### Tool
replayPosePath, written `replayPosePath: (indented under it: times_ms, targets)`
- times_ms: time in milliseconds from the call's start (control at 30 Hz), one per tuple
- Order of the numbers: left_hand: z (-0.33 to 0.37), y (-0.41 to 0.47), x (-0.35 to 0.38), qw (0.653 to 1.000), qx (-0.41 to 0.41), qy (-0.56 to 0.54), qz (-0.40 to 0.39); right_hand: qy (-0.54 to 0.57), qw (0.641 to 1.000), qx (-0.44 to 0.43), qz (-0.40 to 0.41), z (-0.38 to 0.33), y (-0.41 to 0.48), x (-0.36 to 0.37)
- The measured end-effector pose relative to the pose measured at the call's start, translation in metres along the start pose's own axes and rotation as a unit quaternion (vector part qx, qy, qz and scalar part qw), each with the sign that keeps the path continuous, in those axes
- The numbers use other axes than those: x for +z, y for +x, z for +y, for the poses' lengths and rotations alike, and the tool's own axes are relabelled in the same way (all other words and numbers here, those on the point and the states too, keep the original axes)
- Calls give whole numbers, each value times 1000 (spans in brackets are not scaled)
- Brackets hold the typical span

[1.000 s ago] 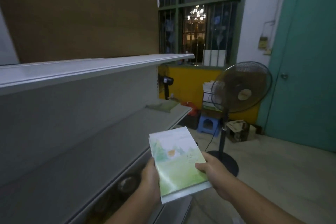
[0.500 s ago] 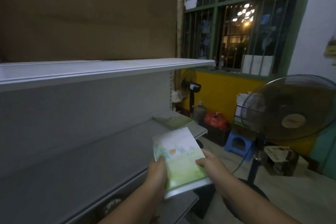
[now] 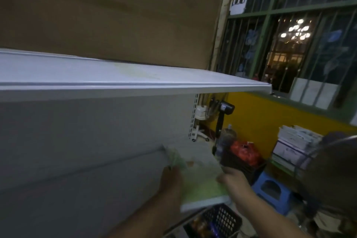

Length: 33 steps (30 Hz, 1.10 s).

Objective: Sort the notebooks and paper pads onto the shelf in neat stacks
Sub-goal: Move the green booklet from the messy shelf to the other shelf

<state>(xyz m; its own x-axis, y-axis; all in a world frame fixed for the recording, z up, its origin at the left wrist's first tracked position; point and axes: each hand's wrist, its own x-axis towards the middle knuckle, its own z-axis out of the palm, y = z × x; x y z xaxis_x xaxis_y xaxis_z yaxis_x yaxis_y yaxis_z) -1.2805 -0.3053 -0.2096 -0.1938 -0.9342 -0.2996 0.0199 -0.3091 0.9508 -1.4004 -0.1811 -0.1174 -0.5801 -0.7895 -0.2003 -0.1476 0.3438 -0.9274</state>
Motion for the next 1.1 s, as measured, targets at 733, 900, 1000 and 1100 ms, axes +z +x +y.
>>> replayPosePath:
  times_ms: [733,900,1000,1100]
  targets:
    - [14,76,39,955,47,245,158,-234,952,-168,-105,18,180,10]
    - [10,83,38,952,34,262,156,-291,921,-247,-79,42,195,16]
    - [48,41,44,962,9,250,110,-352,891,-284,-34,36,194,17]
    - [68,8,36,952,-14,300,61,-505,828,-225,-92,24,177,9]
